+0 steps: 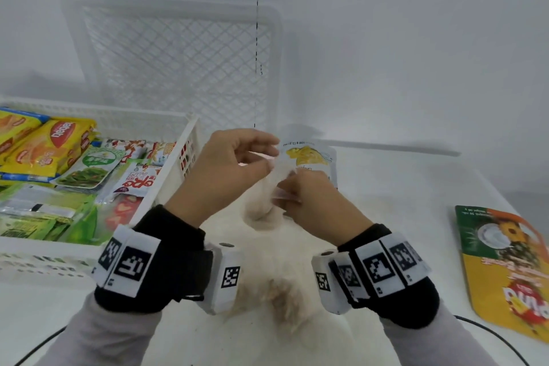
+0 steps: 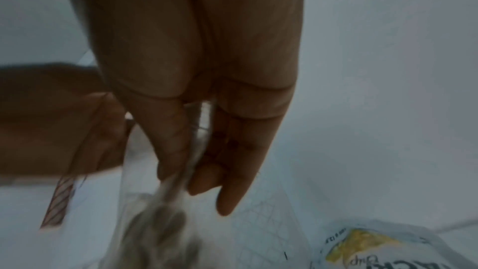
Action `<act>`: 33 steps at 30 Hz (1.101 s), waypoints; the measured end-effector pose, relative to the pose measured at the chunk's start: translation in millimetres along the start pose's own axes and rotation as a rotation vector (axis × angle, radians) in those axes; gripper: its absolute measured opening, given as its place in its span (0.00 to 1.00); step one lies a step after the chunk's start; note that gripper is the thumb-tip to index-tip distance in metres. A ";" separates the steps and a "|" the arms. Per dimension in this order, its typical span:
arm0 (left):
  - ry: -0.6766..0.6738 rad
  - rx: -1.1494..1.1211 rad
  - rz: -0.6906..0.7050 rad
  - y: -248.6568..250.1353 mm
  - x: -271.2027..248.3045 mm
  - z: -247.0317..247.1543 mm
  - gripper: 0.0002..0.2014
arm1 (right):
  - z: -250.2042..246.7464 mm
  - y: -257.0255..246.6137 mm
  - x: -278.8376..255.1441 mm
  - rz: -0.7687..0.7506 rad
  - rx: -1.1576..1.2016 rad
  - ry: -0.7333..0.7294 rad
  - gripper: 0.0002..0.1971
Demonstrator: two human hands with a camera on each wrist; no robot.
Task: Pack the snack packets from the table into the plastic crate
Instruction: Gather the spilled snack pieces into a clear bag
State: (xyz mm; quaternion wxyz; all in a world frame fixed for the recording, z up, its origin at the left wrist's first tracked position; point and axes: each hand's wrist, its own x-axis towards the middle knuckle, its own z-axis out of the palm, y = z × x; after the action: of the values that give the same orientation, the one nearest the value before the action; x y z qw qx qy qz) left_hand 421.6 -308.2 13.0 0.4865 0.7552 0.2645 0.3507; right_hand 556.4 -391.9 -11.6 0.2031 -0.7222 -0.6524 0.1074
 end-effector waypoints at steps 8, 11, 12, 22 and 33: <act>-0.366 -0.408 -0.136 -29.4 -19.3 26.2 0.32 | -41.5 15.1 -19.4 -0.010 0.600 -0.062 0.07; -0.357 -0.417 -0.137 -34.1 -25.1 38.5 0.21 | -50.7 21.1 -24.6 0.014 0.726 -0.090 0.08; -0.350 -0.419 -0.141 -34.1 -26.5 41.6 0.20 | -54.2 23.2 -26.1 0.022 0.713 -0.094 0.08; -0.276 -0.560 -0.205 -35.1 -40.5 59.4 0.09 | -74.6 43.7 -40.7 0.104 0.724 0.034 0.10; -0.154 -0.682 -0.205 -34.2 -39.3 70.0 0.17 | -34.9 49.6 -60.3 0.309 1.321 0.290 0.13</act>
State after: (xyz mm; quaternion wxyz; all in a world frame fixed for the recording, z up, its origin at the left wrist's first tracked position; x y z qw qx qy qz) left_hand 450.5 -362.5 -48.9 0.7614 0.5434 0.1693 0.3103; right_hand 608.1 -460.0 -8.5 0.6677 -0.5390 -0.3061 0.4124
